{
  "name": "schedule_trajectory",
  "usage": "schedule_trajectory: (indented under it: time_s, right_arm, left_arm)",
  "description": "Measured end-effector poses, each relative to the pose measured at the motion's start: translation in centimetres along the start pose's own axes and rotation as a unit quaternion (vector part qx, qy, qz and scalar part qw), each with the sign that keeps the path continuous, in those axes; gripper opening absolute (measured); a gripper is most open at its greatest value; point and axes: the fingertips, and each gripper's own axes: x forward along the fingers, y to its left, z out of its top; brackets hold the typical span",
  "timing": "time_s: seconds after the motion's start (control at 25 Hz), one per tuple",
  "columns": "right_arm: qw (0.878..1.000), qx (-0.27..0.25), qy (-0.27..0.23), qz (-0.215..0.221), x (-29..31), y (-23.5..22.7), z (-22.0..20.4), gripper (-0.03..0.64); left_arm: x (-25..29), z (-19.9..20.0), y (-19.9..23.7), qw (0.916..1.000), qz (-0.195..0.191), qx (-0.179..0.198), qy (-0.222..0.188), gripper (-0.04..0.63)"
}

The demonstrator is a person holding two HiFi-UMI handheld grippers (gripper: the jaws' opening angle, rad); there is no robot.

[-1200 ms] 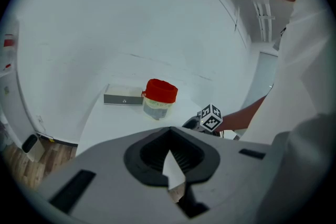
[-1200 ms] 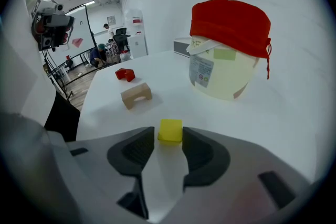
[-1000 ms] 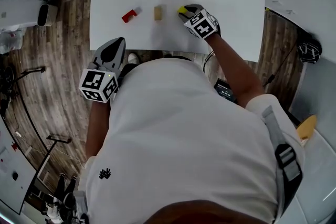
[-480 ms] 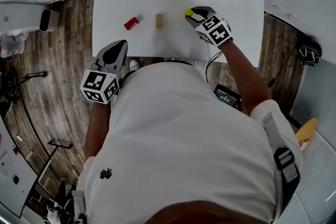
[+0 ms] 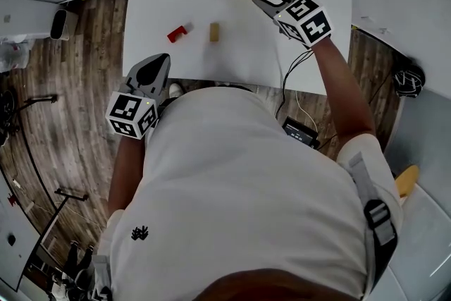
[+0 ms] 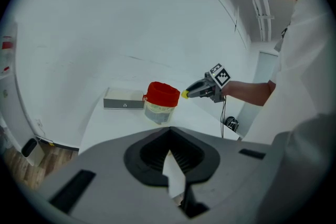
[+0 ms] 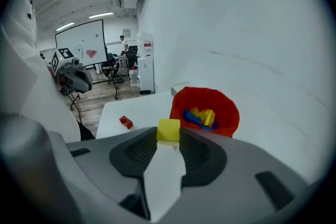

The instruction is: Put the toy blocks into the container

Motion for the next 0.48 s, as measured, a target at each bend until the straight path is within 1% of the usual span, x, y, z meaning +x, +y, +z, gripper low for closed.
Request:
schedule_trajectory:
  time_s: [0.2, 0.32, 0.48]
  right_arm:
    - [0.999, -0.028, -0.014, -0.009, 0.7, -2.7, 3.9, 0.133]
    - [0.999, -0.042, -0.005, -0.008, 2.0, -3.9, 4.9, 0.133]
    - [0.998, -0.059, 0.019, -0.008, 4.2, -5.8, 5.2, 0.133]
  left_arm:
    - [-1.0, -0.4, 0.6, 0.9999, 0.013, -0.009, -0.007, 0.006]
    - [-1.6, -0.8, 0.8, 0.9996, 0.022, -0.014, -0.009, 0.006]
    - [-2.3, -0.7, 1.0, 0.9993, 0.031, -0.018, -0.012, 0.006]
